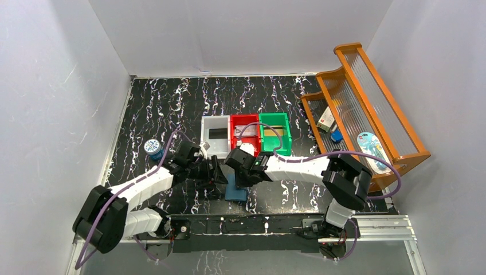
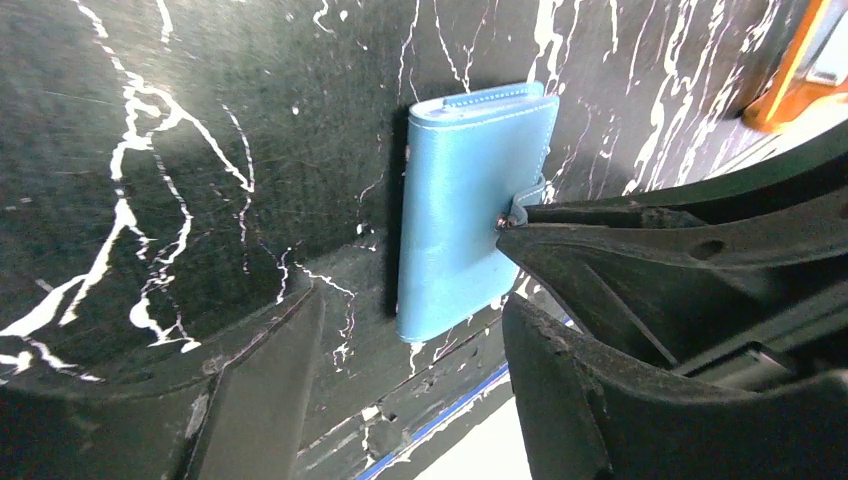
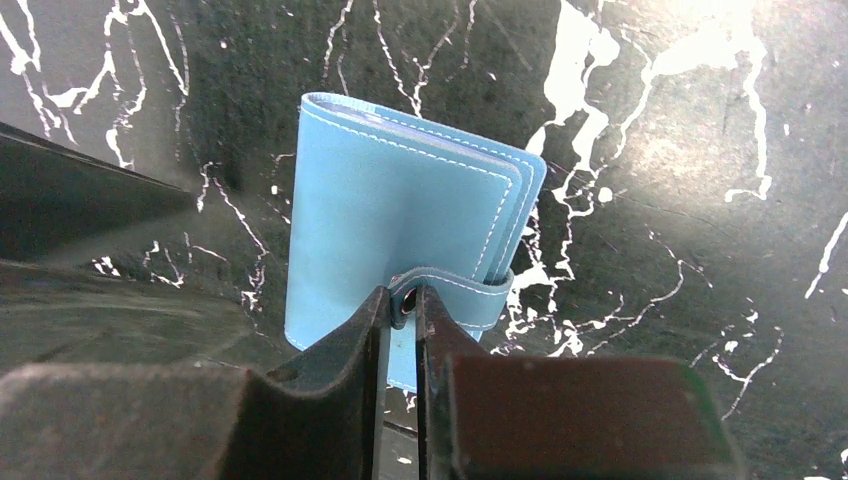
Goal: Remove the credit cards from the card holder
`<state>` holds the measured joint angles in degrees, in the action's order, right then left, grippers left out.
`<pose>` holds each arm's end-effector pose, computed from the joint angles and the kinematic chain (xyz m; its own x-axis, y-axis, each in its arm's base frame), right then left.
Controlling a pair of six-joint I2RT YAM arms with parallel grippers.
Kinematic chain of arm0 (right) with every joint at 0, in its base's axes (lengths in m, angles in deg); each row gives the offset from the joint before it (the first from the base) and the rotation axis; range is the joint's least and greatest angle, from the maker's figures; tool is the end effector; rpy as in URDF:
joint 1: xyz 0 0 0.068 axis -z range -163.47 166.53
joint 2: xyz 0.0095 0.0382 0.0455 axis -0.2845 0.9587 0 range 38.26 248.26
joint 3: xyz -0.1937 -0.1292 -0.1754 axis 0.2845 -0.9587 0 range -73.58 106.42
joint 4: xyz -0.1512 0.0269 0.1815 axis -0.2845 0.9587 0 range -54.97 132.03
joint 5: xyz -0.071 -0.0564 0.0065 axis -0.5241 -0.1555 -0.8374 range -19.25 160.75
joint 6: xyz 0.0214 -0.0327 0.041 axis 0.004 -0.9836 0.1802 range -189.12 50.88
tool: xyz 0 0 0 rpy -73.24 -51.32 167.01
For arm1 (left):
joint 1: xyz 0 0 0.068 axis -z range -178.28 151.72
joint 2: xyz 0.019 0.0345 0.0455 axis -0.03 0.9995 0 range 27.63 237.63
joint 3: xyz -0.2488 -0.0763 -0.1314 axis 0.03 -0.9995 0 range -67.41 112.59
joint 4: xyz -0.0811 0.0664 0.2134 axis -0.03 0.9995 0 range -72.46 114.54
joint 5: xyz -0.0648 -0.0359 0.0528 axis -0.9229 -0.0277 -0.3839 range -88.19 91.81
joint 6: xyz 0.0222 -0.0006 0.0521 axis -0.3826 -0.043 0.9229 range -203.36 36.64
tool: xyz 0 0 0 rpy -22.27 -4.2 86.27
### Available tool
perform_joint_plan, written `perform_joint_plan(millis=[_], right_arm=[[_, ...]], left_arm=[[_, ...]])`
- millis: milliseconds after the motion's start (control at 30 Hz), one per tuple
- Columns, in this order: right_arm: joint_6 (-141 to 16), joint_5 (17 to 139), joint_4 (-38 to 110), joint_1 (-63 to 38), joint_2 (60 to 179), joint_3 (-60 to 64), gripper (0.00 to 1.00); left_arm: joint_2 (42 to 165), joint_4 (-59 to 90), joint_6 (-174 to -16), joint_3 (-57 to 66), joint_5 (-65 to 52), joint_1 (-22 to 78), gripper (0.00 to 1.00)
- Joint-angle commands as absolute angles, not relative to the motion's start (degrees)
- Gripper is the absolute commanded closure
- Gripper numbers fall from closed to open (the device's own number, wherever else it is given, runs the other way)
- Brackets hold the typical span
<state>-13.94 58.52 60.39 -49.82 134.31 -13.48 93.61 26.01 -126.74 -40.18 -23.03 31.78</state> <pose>0.1348 0.2870 0.2160 -0.9024 -0.0605 -0.4267 -0.1989 0.9368 0.2878 0.1545 -0.1087 0.2010 -0.9435 -0.1740 -0.2819 0.0736 0.7196 -0.6905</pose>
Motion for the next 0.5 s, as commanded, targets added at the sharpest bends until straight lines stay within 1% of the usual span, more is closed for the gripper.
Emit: perform_joint_plan(millis=[0, 100, 233, 333, 467], right_arm=[[-15.36, 58.85, 55.15, -49.73, 132.31, -14.68, 0.91], [-15.63, 58.73, 53.04, -49.74, 129.87, -16.13, 0.88], [-14.06, 56.03, 53.33, -49.74, 126.05, -18.26, 0.82], [-11.35, 53.1, 57.09, -49.57, 124.53, -18.72, 0.8], [-9.93, 52.01, 65.38, -48.58, 126.33, -16.33, 0.78]], left_arm=[[96.66, 25.88, -125.17, -36.93, -24.09, 34.72, 0.37], [98.36, 26.06, -124.59, -35.87, -24.33, 36.12, 0.37], [98.26, 26.11, -125.09, -36.05, -23.13, 36.72, 0.37], [98.75, 26.36, -124.71, -35.8, -23.31, 37.0, 0.37], [99.5, 26.54, -123.57, -35.33, -24.31, 37.06, 0.36]])
